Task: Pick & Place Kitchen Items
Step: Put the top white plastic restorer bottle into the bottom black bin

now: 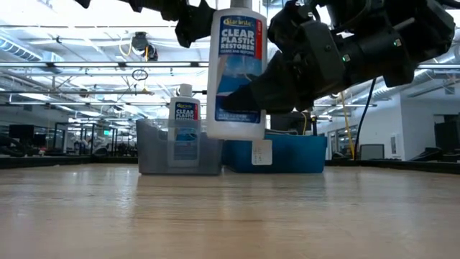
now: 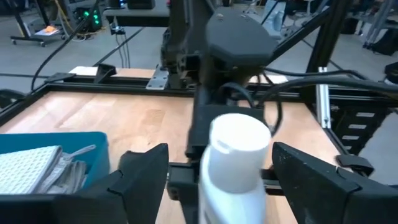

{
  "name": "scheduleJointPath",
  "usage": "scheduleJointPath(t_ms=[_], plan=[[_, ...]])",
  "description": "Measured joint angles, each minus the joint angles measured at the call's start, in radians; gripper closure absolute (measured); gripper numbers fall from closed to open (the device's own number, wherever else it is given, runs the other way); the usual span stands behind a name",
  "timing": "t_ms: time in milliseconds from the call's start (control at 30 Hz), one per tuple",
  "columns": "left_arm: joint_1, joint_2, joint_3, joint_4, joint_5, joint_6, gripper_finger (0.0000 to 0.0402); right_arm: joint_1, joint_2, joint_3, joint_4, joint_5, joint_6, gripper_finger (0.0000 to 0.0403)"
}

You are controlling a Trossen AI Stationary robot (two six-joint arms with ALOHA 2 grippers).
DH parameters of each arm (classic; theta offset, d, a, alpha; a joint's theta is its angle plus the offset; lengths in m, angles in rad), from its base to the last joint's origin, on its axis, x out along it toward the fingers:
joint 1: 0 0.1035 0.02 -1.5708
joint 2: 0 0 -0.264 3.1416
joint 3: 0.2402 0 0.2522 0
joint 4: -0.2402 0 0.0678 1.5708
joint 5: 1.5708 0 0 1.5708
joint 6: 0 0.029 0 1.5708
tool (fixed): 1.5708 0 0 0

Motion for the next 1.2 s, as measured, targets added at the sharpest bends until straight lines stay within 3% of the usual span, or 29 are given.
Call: scheduleJointPath(t_ms=[400, 733, 833, 933, 1200], plan=[[0.032, 0.0, 0.0, 0.0, 0.001, 0.0, 0.015, -0.009, 0.0, 0.0, -0.002, 0.002, 0.001, 0.0333], [0.034, 0.0, 0.0, 0.004, 0.007, 0.008, 0.0266, -0.022, 0.0, 0.0, -0.014, 0.0, 0.007, 0.0333], [0.034, 0.0, -0.001, 0.005, 0.007, 0.005, 0.0281, -0.022, 0.0, 0.0, -0.017, -0.002, 0.01, 0.0333], [0.035, 0.0, -0.001, 0.006, 0.011, 0.009, 0.027, -0.022, 0.0, 0.0, -0.018, -0.002, 0.008, 0.0333], [0.037, 0.0, -0.001, 0.014, 0.024, 0.001, 0.0177, -0.021, 0.0, 0.0, -0.027, -0.007, -0.002, 0.0333]])
